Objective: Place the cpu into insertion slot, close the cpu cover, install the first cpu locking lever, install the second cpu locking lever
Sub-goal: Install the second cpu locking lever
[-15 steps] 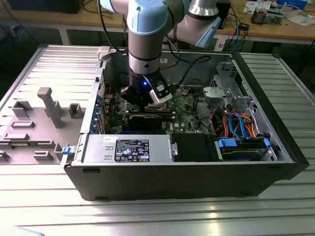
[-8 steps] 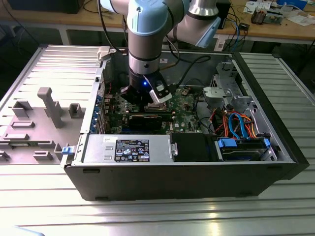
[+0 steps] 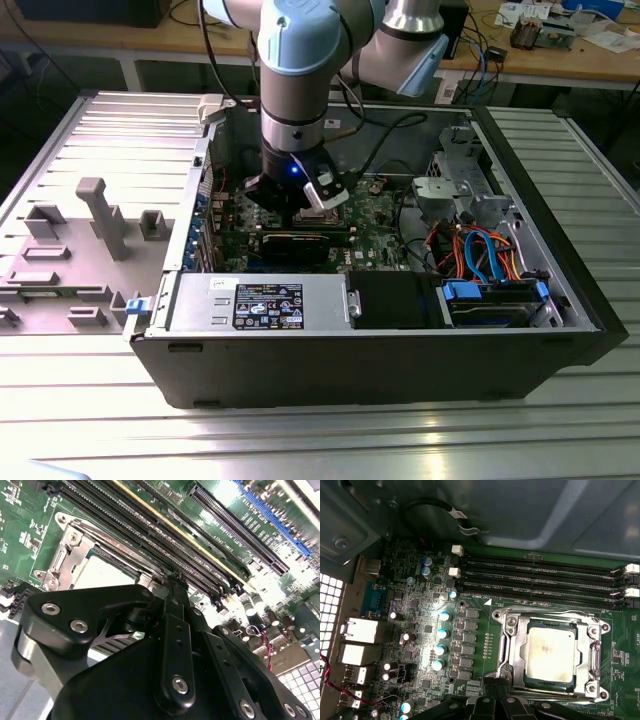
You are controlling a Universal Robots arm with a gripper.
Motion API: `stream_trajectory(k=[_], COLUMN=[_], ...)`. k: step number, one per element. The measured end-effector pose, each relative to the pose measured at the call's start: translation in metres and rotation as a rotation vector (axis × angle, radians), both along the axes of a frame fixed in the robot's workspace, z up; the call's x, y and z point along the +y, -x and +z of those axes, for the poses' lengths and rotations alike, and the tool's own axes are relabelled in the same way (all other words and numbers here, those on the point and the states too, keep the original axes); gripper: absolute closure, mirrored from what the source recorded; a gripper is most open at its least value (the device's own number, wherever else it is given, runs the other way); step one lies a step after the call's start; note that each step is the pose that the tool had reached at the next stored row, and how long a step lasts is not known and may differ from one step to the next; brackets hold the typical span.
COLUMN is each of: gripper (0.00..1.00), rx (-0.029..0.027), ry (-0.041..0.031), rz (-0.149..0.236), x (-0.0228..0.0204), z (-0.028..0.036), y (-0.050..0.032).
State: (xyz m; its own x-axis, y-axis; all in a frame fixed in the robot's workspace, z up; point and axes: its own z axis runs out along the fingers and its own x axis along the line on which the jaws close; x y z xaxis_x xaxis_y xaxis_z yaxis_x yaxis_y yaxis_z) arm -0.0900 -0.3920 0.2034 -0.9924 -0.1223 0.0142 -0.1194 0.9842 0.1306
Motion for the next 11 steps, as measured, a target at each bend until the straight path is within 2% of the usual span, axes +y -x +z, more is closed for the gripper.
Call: stream_trajectory(k=[1,3,4,11], gripper=[0.89,0.89,0.89,0.89], rx=[0.0,-0.0002,-0.0003,-0.0003], ry=[-0.0029,-0.0031,-0.0031,-0.0031], rz=[0.005,0.005,0.005,0.005], x=[0.0014,0.0015,0.0015,0.0016], z=[-0.0024,0.0145,0.0162,0.0169], y=[0.0005,0.0005,0.0005,0.0008])
